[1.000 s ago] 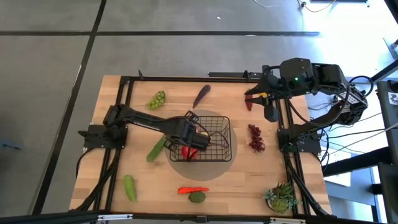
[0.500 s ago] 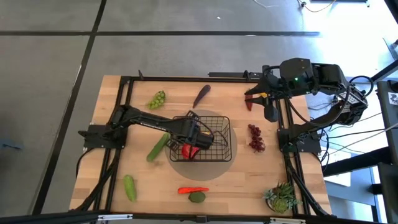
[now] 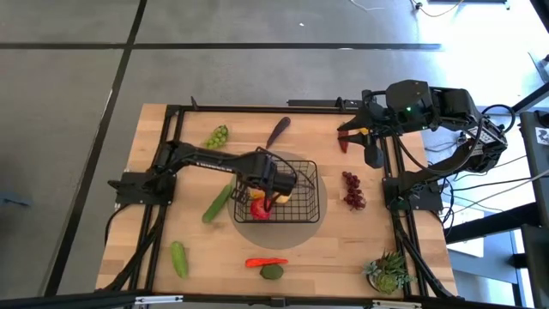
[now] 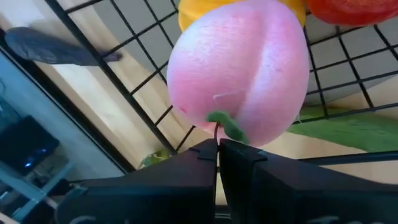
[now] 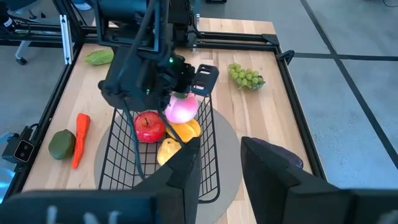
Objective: Build produce basket
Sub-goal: Put the pink peach into the black wire basket, then put the red chili pepper into the black wire basket
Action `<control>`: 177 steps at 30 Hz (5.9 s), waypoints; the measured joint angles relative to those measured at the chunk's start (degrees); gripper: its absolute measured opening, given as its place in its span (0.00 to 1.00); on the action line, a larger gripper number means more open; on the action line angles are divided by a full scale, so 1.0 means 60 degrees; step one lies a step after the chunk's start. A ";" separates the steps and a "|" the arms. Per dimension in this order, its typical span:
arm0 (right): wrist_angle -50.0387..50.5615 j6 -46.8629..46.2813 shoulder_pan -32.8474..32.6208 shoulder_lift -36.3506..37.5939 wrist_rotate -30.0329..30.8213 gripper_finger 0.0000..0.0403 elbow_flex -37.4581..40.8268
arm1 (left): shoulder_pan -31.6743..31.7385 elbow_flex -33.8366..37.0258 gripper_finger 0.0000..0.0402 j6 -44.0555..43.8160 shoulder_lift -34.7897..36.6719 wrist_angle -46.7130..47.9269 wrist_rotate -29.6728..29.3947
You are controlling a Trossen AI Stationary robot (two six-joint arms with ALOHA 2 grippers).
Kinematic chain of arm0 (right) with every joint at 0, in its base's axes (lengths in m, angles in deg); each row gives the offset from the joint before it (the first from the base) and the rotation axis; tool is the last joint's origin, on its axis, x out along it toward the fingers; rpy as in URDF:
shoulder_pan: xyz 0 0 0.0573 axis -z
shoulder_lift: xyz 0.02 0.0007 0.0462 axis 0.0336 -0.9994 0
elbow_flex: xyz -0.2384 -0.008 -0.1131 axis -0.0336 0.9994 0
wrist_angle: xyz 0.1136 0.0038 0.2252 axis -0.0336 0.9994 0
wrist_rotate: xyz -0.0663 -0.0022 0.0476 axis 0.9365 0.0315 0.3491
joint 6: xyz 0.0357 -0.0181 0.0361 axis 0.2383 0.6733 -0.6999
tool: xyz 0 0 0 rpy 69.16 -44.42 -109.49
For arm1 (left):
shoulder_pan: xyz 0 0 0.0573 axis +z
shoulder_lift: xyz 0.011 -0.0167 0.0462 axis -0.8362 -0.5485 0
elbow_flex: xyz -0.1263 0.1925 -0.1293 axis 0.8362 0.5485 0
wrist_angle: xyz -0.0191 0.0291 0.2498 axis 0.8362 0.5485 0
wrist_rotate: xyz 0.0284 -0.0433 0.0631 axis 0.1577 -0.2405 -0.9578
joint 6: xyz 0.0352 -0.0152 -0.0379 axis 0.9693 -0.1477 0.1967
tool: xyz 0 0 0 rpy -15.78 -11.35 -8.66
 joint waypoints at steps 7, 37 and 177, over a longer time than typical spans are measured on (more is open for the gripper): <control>0.0000 -0.0004 -0.0004 0.0000 0.0000 0.27 0.0000 | 0.0240 0.0000 0.00 -0.0263 0.0003 0.0000 0.0718; 0.0000 -0.0011 0.0000 0.0000 0.0000 0.27 0.0000 | 0.0279 0.0000 0.03 -0.0784 0.0003 0.0000 0.0663; 0.2445 -0.4978 0.6599 -0.5563 -0.1464 0.12 0.2803 | 0.4963 -0.0004 0.17 -0.5660 0.6262 -0.0007 -0.0361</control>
